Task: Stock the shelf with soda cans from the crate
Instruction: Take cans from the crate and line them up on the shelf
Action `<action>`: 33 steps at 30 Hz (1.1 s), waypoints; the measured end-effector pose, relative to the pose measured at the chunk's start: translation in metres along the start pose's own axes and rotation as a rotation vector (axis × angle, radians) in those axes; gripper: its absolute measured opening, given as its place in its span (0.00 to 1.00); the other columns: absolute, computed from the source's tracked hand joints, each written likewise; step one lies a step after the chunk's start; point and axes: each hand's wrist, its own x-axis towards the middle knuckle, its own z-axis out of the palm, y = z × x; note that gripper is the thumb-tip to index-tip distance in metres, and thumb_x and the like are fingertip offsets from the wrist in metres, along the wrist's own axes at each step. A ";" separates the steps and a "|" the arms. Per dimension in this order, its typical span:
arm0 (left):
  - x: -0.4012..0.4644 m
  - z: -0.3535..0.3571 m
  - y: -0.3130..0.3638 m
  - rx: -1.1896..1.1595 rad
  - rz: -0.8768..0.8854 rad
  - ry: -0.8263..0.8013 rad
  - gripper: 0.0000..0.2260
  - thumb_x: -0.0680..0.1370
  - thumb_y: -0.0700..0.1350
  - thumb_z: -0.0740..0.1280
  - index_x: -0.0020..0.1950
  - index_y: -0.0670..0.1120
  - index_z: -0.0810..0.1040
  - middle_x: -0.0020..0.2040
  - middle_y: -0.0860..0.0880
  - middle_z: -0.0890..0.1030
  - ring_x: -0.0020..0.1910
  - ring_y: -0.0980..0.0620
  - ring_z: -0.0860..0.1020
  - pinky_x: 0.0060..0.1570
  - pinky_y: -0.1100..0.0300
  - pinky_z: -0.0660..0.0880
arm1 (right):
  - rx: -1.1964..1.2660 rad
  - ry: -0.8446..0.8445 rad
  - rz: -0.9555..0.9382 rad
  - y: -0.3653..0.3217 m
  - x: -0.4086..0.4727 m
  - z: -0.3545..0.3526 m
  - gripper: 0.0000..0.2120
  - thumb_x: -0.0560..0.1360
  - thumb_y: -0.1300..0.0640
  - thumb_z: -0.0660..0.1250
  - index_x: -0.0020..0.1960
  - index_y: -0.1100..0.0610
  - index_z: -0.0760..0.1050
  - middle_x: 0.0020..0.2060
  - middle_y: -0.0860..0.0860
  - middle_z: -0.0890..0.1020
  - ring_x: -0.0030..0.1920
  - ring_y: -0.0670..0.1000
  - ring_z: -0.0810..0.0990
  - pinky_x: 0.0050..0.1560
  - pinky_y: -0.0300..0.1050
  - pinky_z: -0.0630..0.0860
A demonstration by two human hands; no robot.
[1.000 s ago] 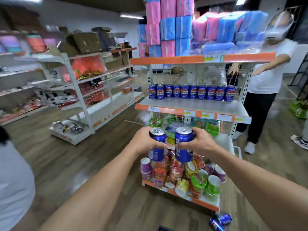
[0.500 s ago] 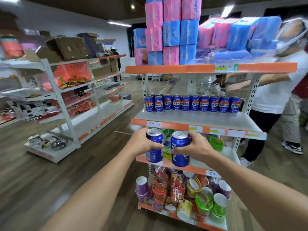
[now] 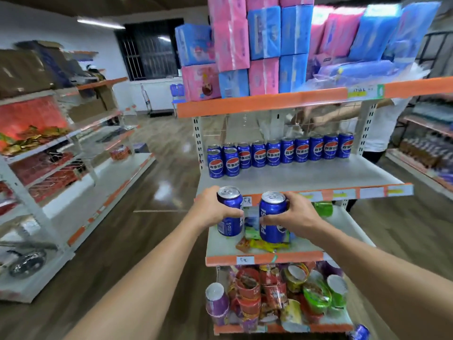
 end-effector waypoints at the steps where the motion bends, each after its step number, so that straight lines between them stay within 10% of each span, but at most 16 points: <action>1: 0.007 -0.002 -0.003 -0.001 0.000 0.006 0.27 0.62 0.54 0.83 0.54 0.50 0.77 0.54 0.52 0.83 0.55 0.51 0.80 0.53 0.49 0.80 | -0.002 0.007 0.013 -0.002 0.004 0.004 0.28 0.56 0.48 0.85 0.52 0.51 0.78 0.45 0.46 0.85 0.45 0.46 0.83 0.48 0.48 0.83; 20: 0.139 -0.005 -0.011 -0.032 0.026 0.011 0.29 0.62 0.50 0.83 0.60 0.51 0.77 0.57 0.54 0.82 0.56 0.53 0.80 0.49 0.59 0.76 | -0.023 0.084 0.053 -0.014 0.134 0.013 0.26 0.57 0.49 0.84 0.49 0.49 0.75 0.45 0.47 0.83 0.46 0.48 0.82 0.47 0.50 0.82; 33: 0.226 0.028 0.007 0.079 0.062 -0.019 0.28 0.56 0.57 0.78 0.52 0.53 0.77 0.48 0.55 0.83 0.49 0.53 0.82 0.51 0.48 0.80 | -0.139 0.103 0.006 -0.006 0.222 0.000 0.17 0.60 0.52 0.82 0.43 0.50 0.77 0.41 0.46 0.83 0.44 0.50 0.82 0.47 0.48 0.79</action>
